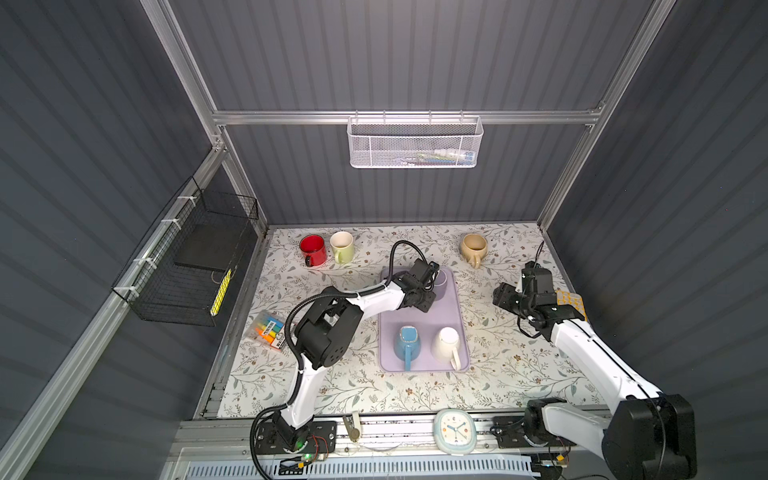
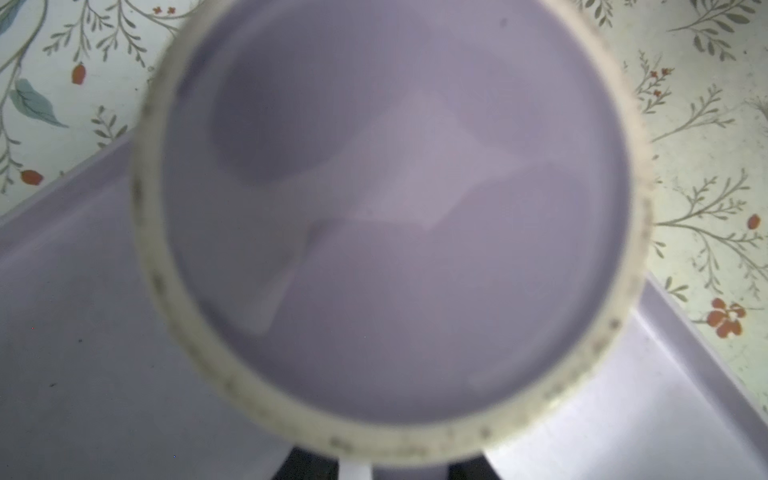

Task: Turn the mug right side up
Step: 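Close the left gripper on the purple mug's rim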

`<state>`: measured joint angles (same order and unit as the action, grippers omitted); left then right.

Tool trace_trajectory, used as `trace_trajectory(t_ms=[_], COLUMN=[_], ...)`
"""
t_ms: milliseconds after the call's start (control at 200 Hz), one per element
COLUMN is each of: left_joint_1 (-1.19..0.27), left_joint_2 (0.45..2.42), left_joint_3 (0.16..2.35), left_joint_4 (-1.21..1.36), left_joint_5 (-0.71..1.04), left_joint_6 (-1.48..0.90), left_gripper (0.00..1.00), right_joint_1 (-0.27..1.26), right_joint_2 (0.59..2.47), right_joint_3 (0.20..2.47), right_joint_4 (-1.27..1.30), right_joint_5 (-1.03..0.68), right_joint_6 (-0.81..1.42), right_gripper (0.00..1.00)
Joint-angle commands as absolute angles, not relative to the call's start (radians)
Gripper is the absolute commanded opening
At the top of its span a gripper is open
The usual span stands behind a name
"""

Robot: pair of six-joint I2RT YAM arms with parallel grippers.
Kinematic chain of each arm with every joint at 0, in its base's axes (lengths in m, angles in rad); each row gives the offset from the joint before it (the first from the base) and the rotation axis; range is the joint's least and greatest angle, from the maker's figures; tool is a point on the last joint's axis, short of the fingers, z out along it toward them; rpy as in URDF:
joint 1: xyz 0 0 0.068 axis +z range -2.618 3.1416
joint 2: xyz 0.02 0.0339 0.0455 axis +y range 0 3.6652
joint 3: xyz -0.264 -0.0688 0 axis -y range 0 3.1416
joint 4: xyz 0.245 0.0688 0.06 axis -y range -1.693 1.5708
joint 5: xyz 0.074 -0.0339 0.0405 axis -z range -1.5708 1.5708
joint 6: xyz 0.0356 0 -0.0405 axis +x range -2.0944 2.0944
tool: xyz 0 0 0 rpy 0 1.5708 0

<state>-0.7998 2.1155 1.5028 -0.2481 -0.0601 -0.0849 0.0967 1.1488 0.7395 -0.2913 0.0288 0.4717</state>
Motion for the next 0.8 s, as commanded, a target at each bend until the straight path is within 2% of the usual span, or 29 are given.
trace_trajectory(t_ms=[0, 275, 795], left_joint_1=[-0.812, -0.819, -0.819], left_joint_2=[2.134, 2.158, 2.155], left_joint_3=[1.525, 1.526, 1.523], left_joint_4=[-0.275, -0.283, -0.264], left_joint_5=[-0.085, -0.101, -0.109], left_joint_6=[-0.061, -0.064, -0.069], left_gripper=[0.38, 0.37, 0.21], right_joint_1=[0.089, 0.090, 0.089], right_joint_2=[1.138, 1.150, 1.157], right_joint_3=[0.724, 0.727, 0.727], right_joint_4=[-0.281, -0.276, -0.276], right_joint_5=[0.024, 0.022, 0.019], right_joint_6=[0.485, 0.488, 0.491], right_gripper=[0.65, 0.65, 0.65])
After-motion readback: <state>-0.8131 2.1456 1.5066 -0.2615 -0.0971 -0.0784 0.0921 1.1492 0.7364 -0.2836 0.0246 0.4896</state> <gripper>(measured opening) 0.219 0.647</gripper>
